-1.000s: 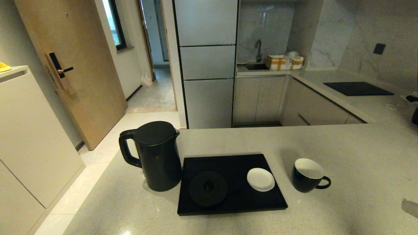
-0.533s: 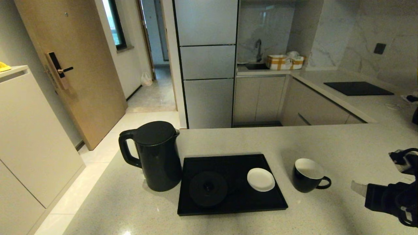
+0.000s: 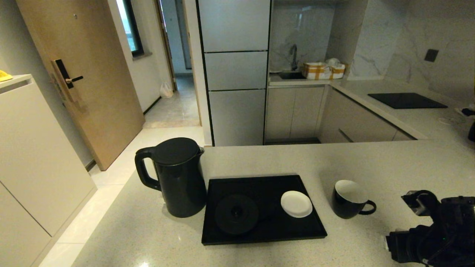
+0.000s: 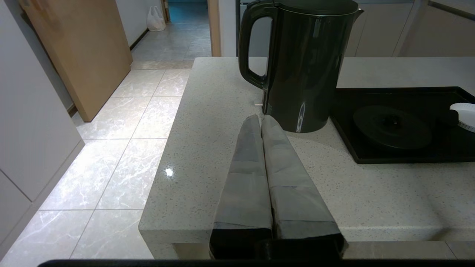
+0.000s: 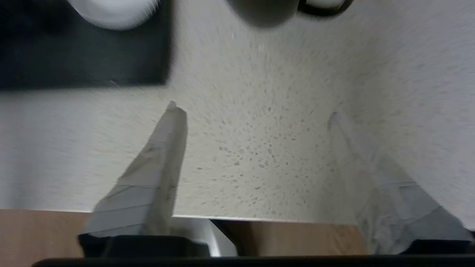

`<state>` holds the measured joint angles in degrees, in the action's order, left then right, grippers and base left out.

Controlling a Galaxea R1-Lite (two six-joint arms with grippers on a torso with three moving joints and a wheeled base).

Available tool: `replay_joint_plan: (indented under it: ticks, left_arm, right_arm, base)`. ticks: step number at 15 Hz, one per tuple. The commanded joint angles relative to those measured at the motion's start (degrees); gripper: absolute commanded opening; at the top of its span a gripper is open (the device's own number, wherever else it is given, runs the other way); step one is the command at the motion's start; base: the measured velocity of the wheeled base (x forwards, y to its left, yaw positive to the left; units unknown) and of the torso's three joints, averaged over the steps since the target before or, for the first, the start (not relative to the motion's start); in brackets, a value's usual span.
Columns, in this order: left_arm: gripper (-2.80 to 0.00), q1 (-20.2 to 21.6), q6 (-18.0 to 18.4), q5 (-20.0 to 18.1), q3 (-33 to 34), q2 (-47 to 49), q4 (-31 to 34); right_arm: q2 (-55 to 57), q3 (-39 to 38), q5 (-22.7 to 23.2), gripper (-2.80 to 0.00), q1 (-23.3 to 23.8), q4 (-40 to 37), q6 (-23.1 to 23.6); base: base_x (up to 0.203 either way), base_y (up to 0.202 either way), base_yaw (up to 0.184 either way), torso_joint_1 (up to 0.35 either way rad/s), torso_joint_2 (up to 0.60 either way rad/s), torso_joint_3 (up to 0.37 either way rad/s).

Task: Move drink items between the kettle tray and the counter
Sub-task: Return the tea cup to its original position

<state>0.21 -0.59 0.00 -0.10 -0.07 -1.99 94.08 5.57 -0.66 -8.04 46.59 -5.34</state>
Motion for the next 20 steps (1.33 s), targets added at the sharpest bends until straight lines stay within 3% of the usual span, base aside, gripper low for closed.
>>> replay_joint_plan:
  ticks: [1,3,6,13,20]
  left_arm:
    - [-2.80,-0.03,-0.02,0.00,0.01,0.07,-0.03]
    - [-2.80,-0.03,-0.02,0.00,0.01,0.07,-0.03]
    - [-2.80,0.00,-0.02,0.00,0.01,0.07,-0.03]
    - [-2.80,-0.03,-0.02,0.00,0.01,0.07,-0.03]
    - [-2.80,-0.03,-0.02,0.00,0.01,0.07,-0.03]
  right_arm:
    - [15.45,-2.82,-0.65,0.00,-0.35,12.89,0.72]
    - [27.36,-4.14,-4.12,0.00,-0.48,27.51,0.45]
    - [37.06,-4.88,-6.88,0.00,-2.46,37.11,-0.57]
    - [32.66,1.72,-6.98,0.00,-6.89,41.08,-2.66]
    - [34.59,4.18,-8.83,0.00,-6.37,41.08,-2.39]
  base:
    - [0.000,0.000,0.000,0.000,0.00,0.000]
    - [0.000,0.000,0.000,0.000,0.00,0.000]
    - [0.000,0.000,0.000,0.000,0.00,0.000]
    - [0.000,0.000,0.000,0.000,0.00,0.000]
    - [0.000,0.000,0.000,0.000,0.00,0.000]
